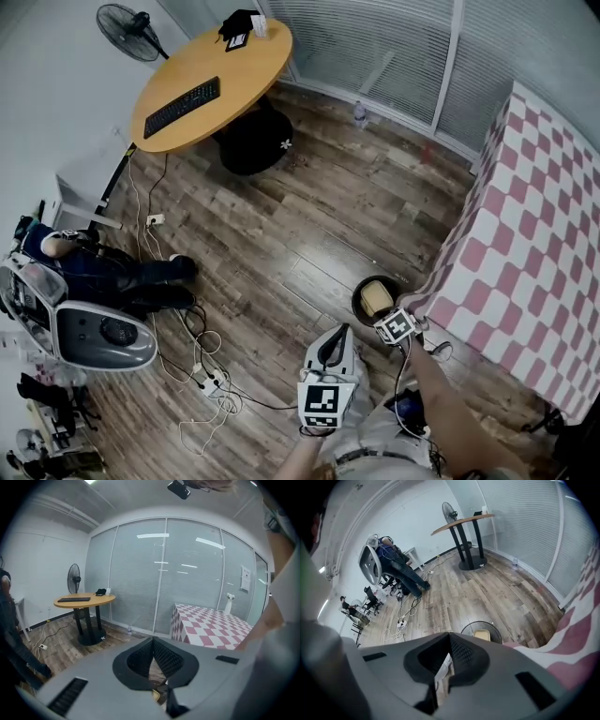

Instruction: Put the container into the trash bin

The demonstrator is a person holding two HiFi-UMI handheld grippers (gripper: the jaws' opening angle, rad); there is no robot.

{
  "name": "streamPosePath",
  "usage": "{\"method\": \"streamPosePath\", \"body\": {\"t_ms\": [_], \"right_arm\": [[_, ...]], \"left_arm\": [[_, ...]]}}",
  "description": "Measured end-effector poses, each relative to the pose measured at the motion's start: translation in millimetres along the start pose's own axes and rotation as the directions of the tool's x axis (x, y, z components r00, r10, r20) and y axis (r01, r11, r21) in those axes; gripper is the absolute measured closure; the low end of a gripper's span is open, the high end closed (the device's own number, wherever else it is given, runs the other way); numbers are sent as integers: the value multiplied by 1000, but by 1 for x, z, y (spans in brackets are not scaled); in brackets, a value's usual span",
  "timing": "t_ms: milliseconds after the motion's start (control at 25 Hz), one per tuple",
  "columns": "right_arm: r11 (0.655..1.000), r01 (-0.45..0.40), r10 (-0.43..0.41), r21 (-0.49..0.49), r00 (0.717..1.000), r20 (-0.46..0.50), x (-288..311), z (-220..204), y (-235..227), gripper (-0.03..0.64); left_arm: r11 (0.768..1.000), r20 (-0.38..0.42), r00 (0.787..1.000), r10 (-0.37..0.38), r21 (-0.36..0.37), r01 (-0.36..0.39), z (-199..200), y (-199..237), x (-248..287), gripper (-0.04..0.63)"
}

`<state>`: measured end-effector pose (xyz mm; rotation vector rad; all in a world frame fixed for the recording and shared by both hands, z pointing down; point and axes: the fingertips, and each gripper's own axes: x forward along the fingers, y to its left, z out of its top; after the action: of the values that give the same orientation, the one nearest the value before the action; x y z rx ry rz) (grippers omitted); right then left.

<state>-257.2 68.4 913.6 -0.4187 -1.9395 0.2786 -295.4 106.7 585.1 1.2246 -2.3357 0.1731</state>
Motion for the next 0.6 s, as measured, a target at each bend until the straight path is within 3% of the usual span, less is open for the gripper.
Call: {"method": "streamPosePath", "body": {"t_ms": [400, 600], "right_arm": [[999, -27, 23, 24, 991, 133, -57, 26, 14, 623], [998, -44, 56, -54, 970, 236, -112, 52, 43, 623]], "left_arm": [[1000, -17, 1000, -9, -10, 9, -15, -15, -7, 581], [999, -19, 999, -33, -15, 33, -4, -27, -18, 581]]}}
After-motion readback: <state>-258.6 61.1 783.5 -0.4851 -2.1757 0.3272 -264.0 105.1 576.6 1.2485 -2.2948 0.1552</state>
